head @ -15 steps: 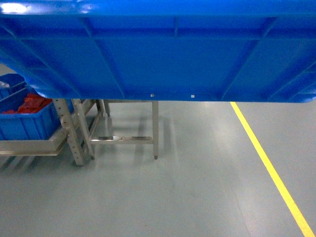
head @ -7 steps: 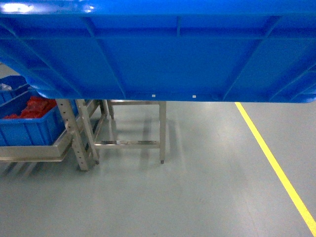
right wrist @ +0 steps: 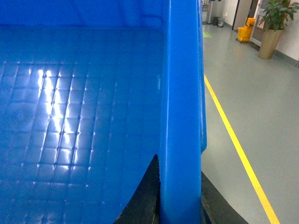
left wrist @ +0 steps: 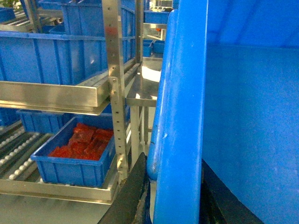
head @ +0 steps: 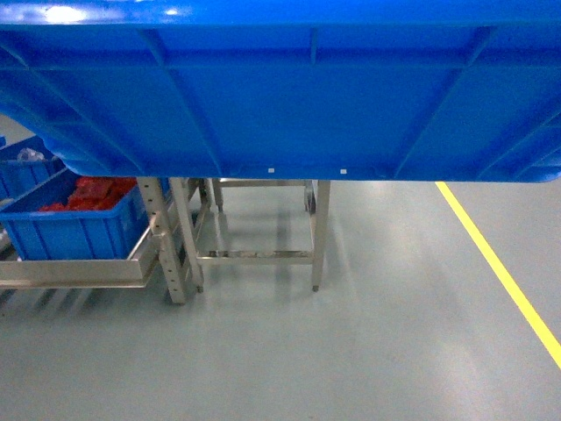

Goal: Place box next to blue box on left shelf

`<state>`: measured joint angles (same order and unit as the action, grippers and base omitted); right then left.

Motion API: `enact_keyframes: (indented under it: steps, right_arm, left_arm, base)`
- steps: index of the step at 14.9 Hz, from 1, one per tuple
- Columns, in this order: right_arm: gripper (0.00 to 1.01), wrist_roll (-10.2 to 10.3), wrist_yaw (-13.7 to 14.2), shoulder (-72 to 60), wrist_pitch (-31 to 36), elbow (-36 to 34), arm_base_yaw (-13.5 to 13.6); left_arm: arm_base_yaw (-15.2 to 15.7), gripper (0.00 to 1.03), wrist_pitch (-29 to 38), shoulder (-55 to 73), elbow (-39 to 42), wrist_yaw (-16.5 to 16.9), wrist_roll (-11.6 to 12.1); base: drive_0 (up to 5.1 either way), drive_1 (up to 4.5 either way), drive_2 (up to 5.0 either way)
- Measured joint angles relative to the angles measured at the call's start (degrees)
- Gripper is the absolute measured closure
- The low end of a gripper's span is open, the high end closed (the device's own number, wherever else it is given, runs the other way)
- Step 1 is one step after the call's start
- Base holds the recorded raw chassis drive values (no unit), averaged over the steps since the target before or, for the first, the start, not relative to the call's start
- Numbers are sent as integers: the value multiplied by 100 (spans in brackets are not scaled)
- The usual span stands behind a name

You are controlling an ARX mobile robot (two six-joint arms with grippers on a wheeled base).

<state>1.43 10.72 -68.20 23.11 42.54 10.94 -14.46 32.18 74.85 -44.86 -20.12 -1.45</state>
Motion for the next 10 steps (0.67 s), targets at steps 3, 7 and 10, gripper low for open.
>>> enact_keyframes:
  steps: [3, 7, 10]
  right_arm:
    - [92, 0, -2, 0, 4, 0, 0]
    - [92, 0, 0, 0, 11, 0, 0]
    - [92, 0, 0, 0, 7, 0, 0]
  left_arm:
    - [-2, 86, 11, 0, 0, 0, -2]
    - [0, 86, 13, 0, 0, 2, -4]
    - [-2, 86, 7, 0, 0, 7, -4]
  base:
    - [-498, 248, 248]
    - [-501, 244, 244]
    - [-497, 248, 248]
